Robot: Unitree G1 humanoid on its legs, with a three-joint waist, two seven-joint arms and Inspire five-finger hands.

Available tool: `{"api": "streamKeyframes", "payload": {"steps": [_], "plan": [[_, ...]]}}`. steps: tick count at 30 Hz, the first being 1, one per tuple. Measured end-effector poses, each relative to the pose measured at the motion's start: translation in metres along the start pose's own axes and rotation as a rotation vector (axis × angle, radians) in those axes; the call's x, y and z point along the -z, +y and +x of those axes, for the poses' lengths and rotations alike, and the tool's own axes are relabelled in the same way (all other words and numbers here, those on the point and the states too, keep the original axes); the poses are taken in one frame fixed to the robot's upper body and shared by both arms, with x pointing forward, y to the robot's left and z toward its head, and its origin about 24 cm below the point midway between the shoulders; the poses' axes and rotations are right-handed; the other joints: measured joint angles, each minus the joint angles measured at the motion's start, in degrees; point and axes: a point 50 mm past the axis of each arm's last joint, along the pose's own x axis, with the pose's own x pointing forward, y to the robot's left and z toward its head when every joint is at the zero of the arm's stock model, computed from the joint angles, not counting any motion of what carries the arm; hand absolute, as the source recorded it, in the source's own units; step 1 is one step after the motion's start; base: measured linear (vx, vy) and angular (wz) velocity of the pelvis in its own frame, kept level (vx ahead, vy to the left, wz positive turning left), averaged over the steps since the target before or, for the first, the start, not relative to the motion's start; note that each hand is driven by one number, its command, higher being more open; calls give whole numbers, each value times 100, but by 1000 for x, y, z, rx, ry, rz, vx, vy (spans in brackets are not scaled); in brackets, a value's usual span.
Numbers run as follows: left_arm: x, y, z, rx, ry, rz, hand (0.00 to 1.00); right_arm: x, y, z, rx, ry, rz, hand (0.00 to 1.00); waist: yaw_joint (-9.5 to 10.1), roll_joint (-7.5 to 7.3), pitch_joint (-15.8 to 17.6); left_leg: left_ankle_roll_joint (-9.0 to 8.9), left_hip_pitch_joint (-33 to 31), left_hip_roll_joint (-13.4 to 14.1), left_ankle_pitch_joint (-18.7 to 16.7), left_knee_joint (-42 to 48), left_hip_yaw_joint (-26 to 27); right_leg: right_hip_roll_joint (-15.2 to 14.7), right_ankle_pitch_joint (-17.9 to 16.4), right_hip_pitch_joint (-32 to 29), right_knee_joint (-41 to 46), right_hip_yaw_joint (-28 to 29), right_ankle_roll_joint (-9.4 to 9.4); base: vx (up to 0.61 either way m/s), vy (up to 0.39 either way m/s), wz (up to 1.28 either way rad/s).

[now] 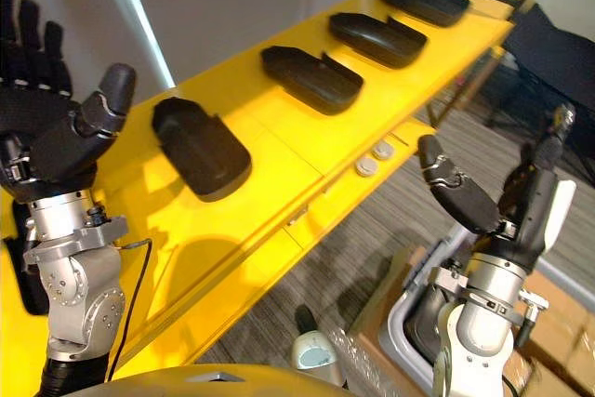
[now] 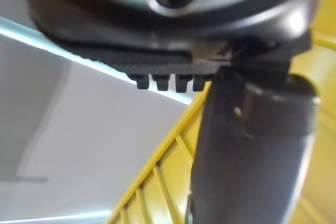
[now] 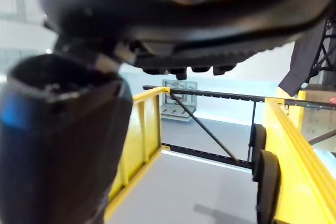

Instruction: Walk over and take three plastic housings, then place them on the shelf

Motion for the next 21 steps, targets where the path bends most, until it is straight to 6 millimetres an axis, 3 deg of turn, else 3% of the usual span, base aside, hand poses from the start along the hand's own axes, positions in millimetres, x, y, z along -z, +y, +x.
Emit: {"api": "streamKeyframes", "payload": {"steps": [1, 2, 3, 5, 7, 9, 14, 16, 17, 18, 19, 20, 21], "plan": [[1, 5, -5, -26, 20, 35, 100, -2, 12, 4, -44, -26, 41, 100, 119, 123, 48, -157, -6, -48, -257, 258, -527, 162, 65, -29, 12, 312, 18, -137, 115, -138], [1, 7, -8, -34, 32, 49, 100, -3, 17, 5, -63, -33, 60, 100, 144, 185, 63, -234, -14, -62, -386, 354, -598, 206, 87, -39, 18, 404, 49, -162, 165, -109], [2, 9, -13, -32, 51, 68, 100, -3, 25, 3, -85, -30, 85, 100, 153, 200, 72, -187, -88, -132, -489, 553, -537, 157, 115, -54, 26, 489, 92, -144, 161, -39], [2, 9, -14, -20, 52, 69, 100, -2, 33, 1, -105, -22, 105, 100, 222, 151, 96, -161, -210, -258, -521, 719, -518, 28, 129, -125, 91, 518, 114, -134, 143, -7], [-6, 7, -12, -12, 19, 58, 100, -2, 45, -4, -142, -7, 148, 100, 403, -37, 182, -119, -315, -345, -541, 834, -553, -80, 133, -161, 96, 498, 123, -116, 78, 11], [-13, 9, -12, -13, -23, 52, 100, -3, 51, -6, -164, -6, 169, 100, 492, -122, 160, -117, -497, -352, -541, 963, -666, -113, 123, -242, 131, 383, 111, -23, 14, 31], [-29, 8, -12, -18, -111, -62, 100, 3, 50, -16, -70, 58, 197, 100, 641, -131, 162, -164, -681, -290, -582, 1321, -864, -49, 84, -415, 634, -49, 113, 38, -12, 21], [-31, 4, -12, 2, -130, -99, 100, 8, 46, -27, -45, 116, 190, 100, 625, -135, 166, -149, -551, -277, -661, 1404, -742, 3, 85, -417, 837, -82, 112, -8, 23, -41], [-31, 4, -12, 3, -130, -117, 100, 11, 43, -34, -59, 146, 184, 100, 623, -191, 201, -110, -382, -272, -729, 1497, -424, 1, 119, -404, 955, -281, 117, -115, 20, -94], [-31, 5, -12, -17, -129, -111, 100, 12, 42, -35, -82, 154, 196, 100, 649, -237, 237, -77, -285, -215, -743, 1511, -149, -32, 280, -388, 891, -521, 30, -227, -19, -128], [-31, 8, -12, -49, -130, -96, 100, 12, 43, -33, -101, 144, 240, 100, 636, -259, 232, 18, -288, -176, -690, 1446, 107, -54, 735, -293, 420, -766, -173, -247, -54, -104], [-31, 10, -11, -55, -135, -84, 100, 12, 43, -31, -102, 127, 266, 100, 627, -272, 276, 62, -301, -173, -660, 1417, 216, -91, 605, -351, 556, -1057, -311, -254, -94, -88], [-29, 14, -11, -69, -130, -56, 100, 13, 45, -26, -103, 104, 291, 100, 637, -304, 278, 70, -331, -121, -592, 1388, 381, -152, 167, -505, 1081, -1532, -539, -222, -96, -63]]}}
